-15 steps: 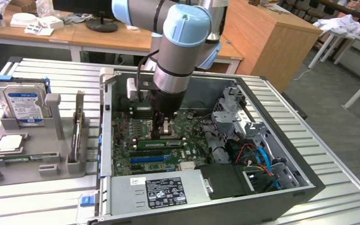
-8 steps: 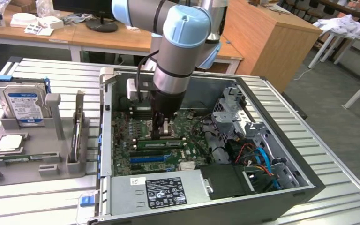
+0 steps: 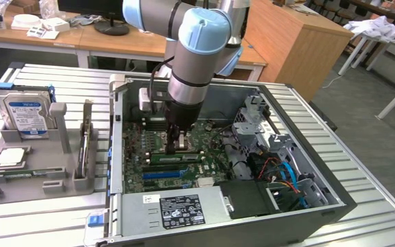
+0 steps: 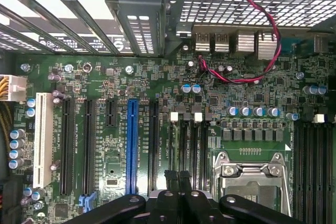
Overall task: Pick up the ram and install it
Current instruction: 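Press down the ram until it locks into place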
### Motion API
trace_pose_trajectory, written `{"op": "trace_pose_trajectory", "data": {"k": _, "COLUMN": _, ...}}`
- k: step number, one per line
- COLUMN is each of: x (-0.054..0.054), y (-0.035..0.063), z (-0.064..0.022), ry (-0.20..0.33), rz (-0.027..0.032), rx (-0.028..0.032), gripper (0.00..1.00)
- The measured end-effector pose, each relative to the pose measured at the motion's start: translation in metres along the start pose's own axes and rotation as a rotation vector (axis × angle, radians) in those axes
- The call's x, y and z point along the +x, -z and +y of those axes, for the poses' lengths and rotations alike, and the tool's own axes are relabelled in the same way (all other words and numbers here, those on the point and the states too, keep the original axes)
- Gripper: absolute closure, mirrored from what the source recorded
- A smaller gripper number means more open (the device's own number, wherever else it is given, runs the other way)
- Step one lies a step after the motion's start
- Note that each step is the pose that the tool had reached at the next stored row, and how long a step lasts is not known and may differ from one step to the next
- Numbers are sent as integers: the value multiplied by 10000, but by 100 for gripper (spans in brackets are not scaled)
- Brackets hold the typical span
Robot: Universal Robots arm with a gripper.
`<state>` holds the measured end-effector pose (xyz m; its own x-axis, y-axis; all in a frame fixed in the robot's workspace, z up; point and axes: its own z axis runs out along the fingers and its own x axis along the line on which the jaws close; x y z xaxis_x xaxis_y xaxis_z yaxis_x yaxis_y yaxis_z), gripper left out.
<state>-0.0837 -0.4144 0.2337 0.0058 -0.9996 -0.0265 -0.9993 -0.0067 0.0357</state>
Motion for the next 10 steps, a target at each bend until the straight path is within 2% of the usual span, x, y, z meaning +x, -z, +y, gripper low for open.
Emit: {"op": "trace_pose_trajectory", "data": {"k": 10, "x": 1, "y": -21, "z": -1, "ry": 1, "rz": -8, "rx": 0, "gripper": 89}}
